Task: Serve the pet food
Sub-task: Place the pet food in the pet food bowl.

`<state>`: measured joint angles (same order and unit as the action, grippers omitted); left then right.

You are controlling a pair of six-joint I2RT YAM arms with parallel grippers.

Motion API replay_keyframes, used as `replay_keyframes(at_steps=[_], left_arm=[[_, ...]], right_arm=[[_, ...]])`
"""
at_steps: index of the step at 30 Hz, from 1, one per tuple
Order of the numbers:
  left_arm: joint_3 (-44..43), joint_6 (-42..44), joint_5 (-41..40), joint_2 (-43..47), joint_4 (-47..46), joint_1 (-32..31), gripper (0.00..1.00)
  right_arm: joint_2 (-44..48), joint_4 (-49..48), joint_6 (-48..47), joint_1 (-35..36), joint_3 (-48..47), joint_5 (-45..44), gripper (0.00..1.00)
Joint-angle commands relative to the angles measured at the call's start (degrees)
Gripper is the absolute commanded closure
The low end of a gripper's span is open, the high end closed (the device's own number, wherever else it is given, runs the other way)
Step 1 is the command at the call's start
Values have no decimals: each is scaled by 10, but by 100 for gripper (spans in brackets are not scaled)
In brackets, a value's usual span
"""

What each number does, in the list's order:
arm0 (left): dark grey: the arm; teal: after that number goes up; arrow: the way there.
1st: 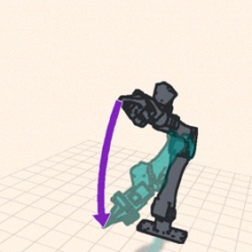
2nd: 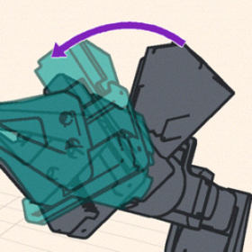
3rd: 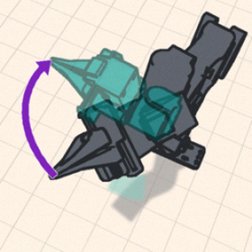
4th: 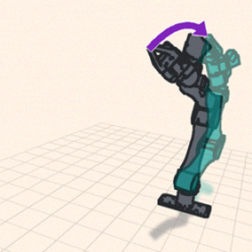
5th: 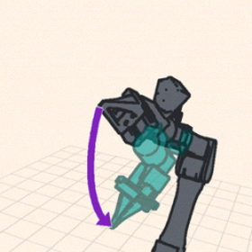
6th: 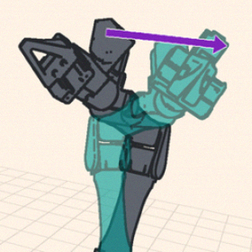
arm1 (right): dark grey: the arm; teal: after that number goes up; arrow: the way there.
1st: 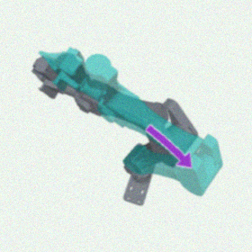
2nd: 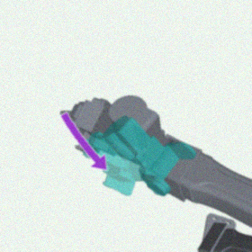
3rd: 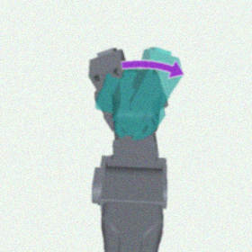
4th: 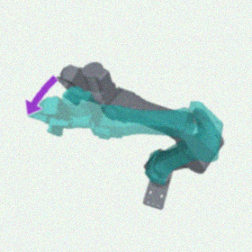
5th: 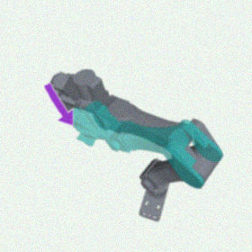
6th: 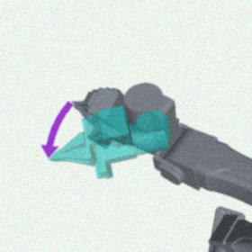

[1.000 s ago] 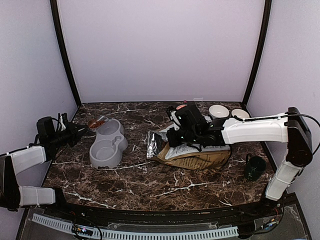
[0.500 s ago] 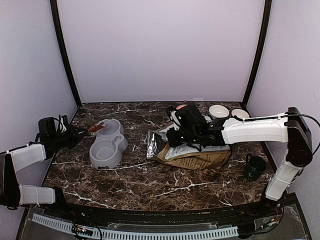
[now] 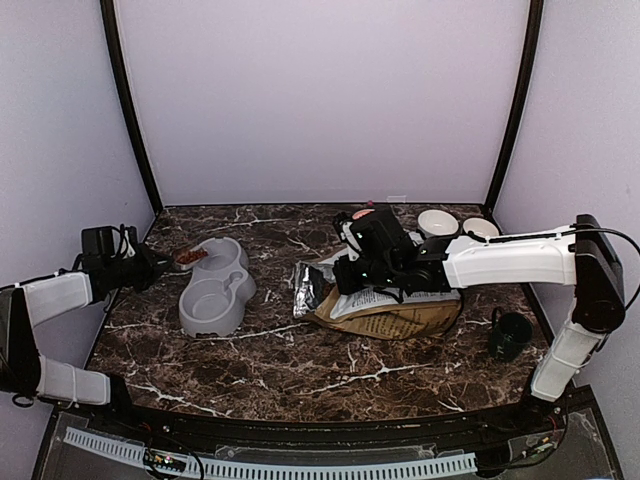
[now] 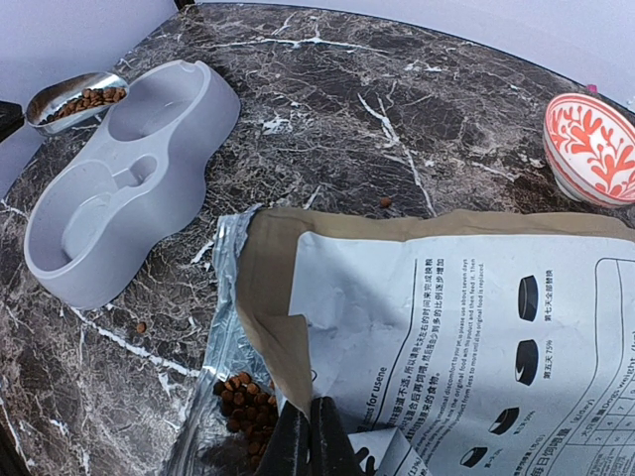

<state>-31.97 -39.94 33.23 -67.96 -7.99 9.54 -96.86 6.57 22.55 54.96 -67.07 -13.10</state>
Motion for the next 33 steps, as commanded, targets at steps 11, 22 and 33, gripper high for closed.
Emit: replay_keyframes(at_steps=[11, 22, 33], left_arm=[[-51, 59, -53, -7, 71, -21, 100], [-76, 71, -64, -22, 90, -31, 100], [-87, 82, -76, -20, 106, -39, 100]], right_arm=[[-12, 4, -9, -14, -8, -36, 100], [-10, 5, -9, -14, -7, -38, 100], [-5, 2, -7, -14, -1, -35, 100]])
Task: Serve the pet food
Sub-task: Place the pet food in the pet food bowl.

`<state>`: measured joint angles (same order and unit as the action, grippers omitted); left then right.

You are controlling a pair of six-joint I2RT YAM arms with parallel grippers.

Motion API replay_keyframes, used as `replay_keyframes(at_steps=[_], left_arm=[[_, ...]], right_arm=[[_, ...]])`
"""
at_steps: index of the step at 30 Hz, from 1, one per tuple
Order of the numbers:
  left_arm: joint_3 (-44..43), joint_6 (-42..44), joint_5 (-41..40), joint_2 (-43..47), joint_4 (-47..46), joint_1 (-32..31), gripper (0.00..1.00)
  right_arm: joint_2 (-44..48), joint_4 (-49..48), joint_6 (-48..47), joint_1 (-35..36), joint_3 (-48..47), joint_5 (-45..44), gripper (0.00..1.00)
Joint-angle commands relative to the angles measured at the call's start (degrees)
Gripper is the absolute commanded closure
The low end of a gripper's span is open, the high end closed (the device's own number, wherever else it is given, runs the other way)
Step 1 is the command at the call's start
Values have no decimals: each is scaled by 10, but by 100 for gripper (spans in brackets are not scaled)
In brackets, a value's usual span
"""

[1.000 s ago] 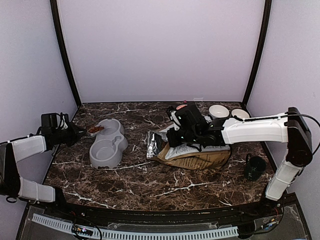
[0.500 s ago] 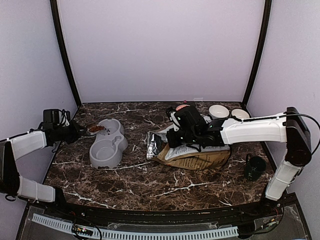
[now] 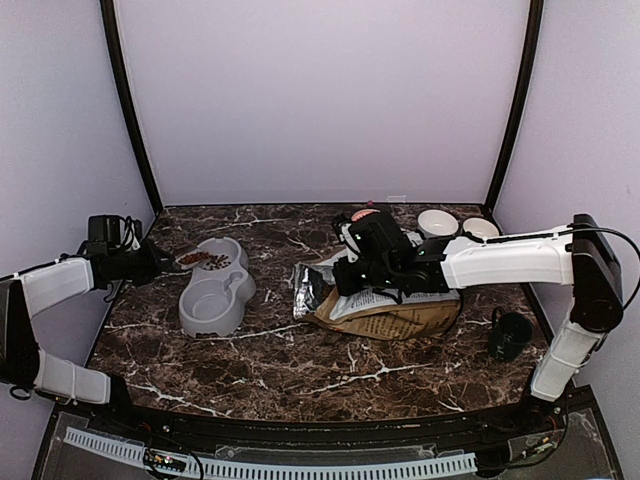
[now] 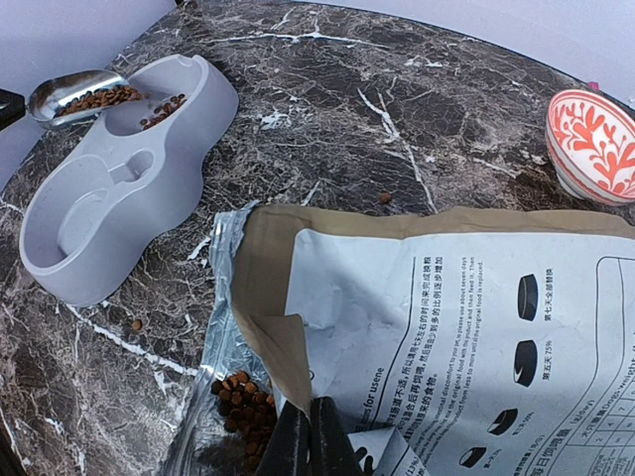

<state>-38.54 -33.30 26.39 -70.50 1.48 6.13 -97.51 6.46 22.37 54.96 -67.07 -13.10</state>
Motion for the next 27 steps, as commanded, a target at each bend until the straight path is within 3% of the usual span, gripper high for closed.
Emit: replay_keyframes(at_steps=[1, 27], left_arm=[[-22, 17, -10, 5, 14, -6, 100], [-101, 78, -107, -29, 111, -55, 100]], right_arm=[[1, 4, -5, -15, -1, -35, 100], [-5, -2, -7, -15, -6, -27, 100]])
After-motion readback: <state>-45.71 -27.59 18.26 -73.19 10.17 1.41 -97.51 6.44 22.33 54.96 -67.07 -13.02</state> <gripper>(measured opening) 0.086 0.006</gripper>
